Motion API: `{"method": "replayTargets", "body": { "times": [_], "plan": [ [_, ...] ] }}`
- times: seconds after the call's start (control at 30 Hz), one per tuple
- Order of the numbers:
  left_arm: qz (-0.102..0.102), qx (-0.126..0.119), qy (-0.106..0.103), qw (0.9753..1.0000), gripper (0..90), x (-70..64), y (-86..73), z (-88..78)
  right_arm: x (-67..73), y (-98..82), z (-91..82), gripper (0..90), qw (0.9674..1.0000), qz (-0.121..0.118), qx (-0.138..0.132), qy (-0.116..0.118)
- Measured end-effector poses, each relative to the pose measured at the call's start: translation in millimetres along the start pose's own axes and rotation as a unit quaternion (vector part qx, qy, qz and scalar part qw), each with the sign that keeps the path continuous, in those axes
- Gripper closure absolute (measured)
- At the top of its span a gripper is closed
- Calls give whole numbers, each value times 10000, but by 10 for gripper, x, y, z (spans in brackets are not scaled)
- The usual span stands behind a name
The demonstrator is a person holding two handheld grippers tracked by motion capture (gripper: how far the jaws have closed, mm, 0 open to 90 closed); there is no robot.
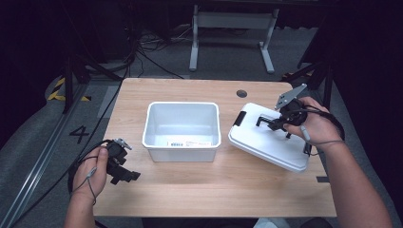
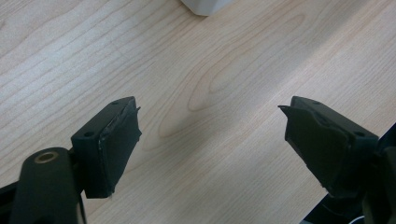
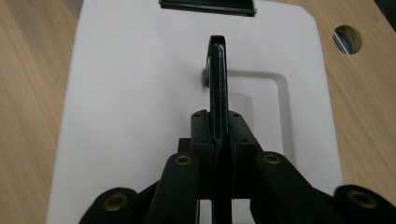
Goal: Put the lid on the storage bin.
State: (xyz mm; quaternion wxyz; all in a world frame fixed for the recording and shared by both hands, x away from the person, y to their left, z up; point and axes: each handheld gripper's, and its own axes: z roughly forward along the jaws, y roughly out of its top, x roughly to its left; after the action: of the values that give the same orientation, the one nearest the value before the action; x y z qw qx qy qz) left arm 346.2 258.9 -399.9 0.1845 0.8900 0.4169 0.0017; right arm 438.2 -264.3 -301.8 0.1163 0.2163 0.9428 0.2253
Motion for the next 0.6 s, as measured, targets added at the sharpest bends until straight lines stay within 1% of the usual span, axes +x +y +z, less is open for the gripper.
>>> {"method": "replayTargets", "body": {
  "times": [0.1, 0.13, 0.23, 0.33, 0.43, 0.47, 0.53, 0.6],
  "plan": [
    [-20, -4, 4, 10000, 183, -1, -7, -10, 5, 59, -68, 847, 10000, -30, -49, 2],
    [38, -20, 26, 10000, 183, 8, -6, -13, 8, 73, -83, 847, 10000, -39, -64, 2],
    [11, -27, 26, 10000, 183, 6, -10, -22, 11, 130, -141, 847, 9999, -98, -125, -2],
    [-7, -52, 4, 10000, 183, 2, -14, -27, 19, 199, -190, 848, 9997, -172, -180, 2],
    [3, -61, 40, 10000, 183, 1, -21, -32, 32, 273, -225, 847, 9994, -264, -216, 2],
    [12, -17, 28, 10000, 183, -1, -26, -32, 40, 300, -233, 847, 9994, -281, -213, 18],
    [46, -13, 29, 10000, 183, -9, -36, -32, 54, 357, -235, 848, 9992, -361, -175, 48],
    [21, -38, 65, 10000, 181, -13, -41, -46, 70, 417, -236, 847, 9990, -431, -135, 70]
  ]
}}
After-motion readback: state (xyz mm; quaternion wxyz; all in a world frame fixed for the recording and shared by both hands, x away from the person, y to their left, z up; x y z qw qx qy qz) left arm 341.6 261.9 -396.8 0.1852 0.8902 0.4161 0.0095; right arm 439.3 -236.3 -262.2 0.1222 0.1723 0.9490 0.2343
